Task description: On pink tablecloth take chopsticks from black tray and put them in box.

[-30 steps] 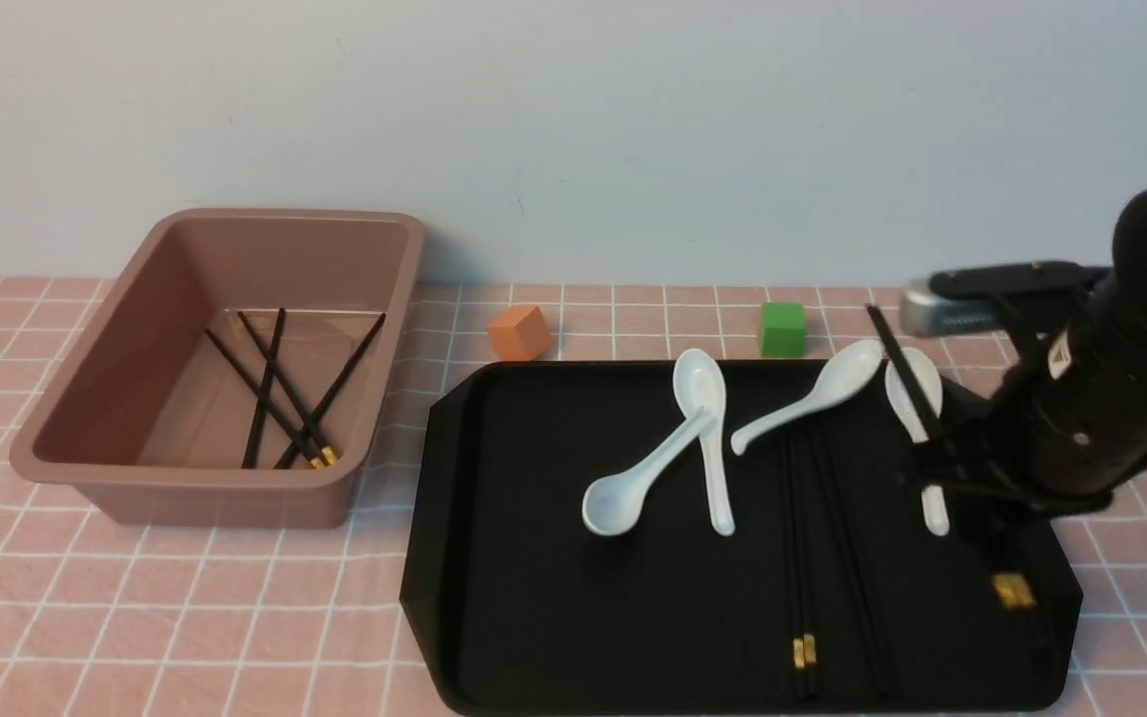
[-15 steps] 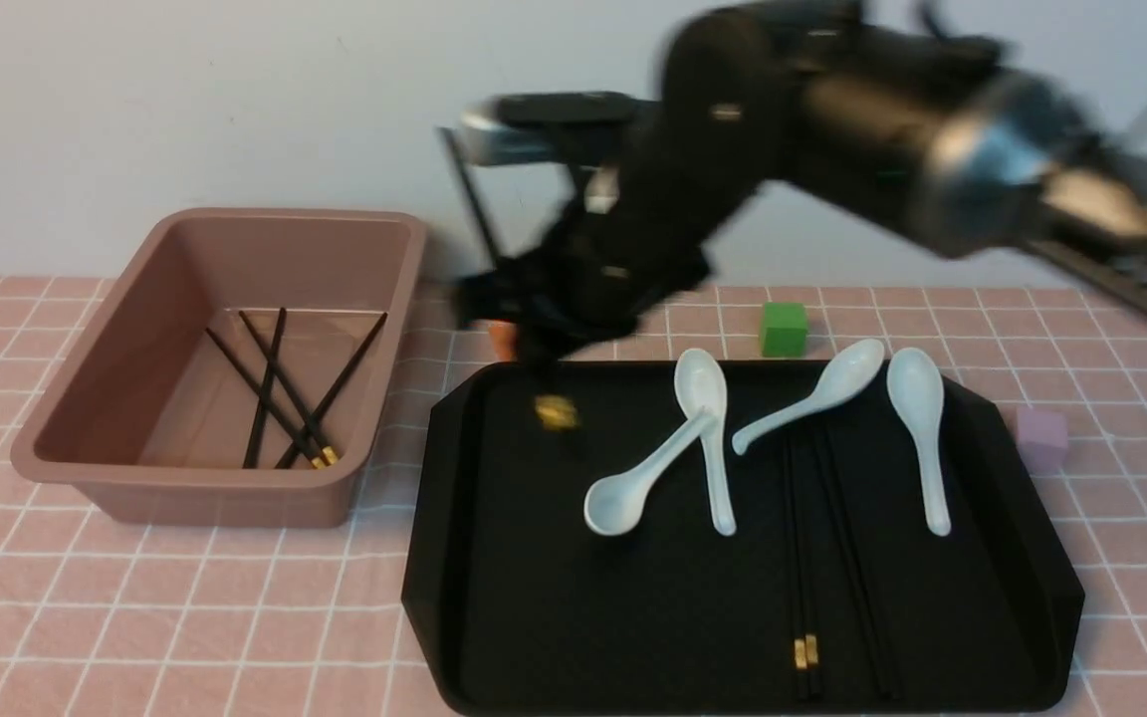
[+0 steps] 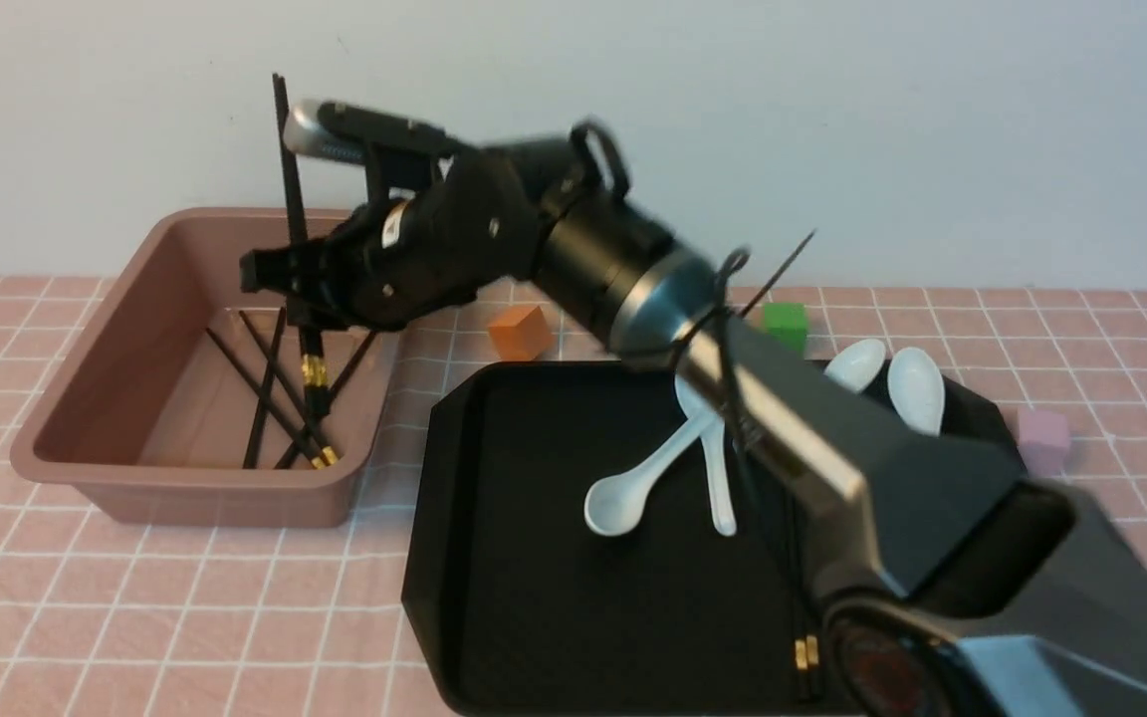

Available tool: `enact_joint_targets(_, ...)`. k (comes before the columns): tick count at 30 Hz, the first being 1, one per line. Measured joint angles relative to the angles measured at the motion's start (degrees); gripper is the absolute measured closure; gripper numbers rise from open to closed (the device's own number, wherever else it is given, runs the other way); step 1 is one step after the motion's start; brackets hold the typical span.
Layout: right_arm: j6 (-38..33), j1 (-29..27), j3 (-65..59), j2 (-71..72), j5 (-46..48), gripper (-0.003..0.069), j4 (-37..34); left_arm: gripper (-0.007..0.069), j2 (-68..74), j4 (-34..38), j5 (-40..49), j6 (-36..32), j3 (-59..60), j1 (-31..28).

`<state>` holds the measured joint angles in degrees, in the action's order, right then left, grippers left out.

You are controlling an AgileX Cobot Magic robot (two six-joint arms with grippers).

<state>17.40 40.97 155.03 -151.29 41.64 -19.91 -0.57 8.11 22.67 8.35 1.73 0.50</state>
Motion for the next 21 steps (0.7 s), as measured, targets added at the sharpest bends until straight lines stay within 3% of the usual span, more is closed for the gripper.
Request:
enact_joint_targets(4, 0.0, 0.0, 0.2, -2.9, -5.8, 0.0519, -1.0, 0.0424, 0.0, 0.0, 0.0, 0.0, 0.0, 0.0)
enact_joint_targets(11, 0.1, 0.0, 0.3, -3.2, -7.9, 0.051, -1.6, 0.0424, 0.0, 0.0, 0.0, 0.0, 0.0, 0.0)
enact_joint_targets(16, 0.1, 0.0, 0.3, -3.3, -7.8, 0.0379, -1.6, 0.0424, 0.0, 0.0, 0.0, 0.0, 0.0, 0.0)
enact_joint_targets(18, 0.1, 0.0, 0.3, -3.3, -7.1, 0.0295, -1.6, 0.042, 0.0, 0.0, 0.0, 0.0, 0.0, 0.0)
enact_joint_targets(21, 0.1, 0.0, 0.3, -3.3, -5.1, 0.0262, -1.6, 0.0417, 0.0, 0.0, 0.0, 0.0, 0.0, 0.0)
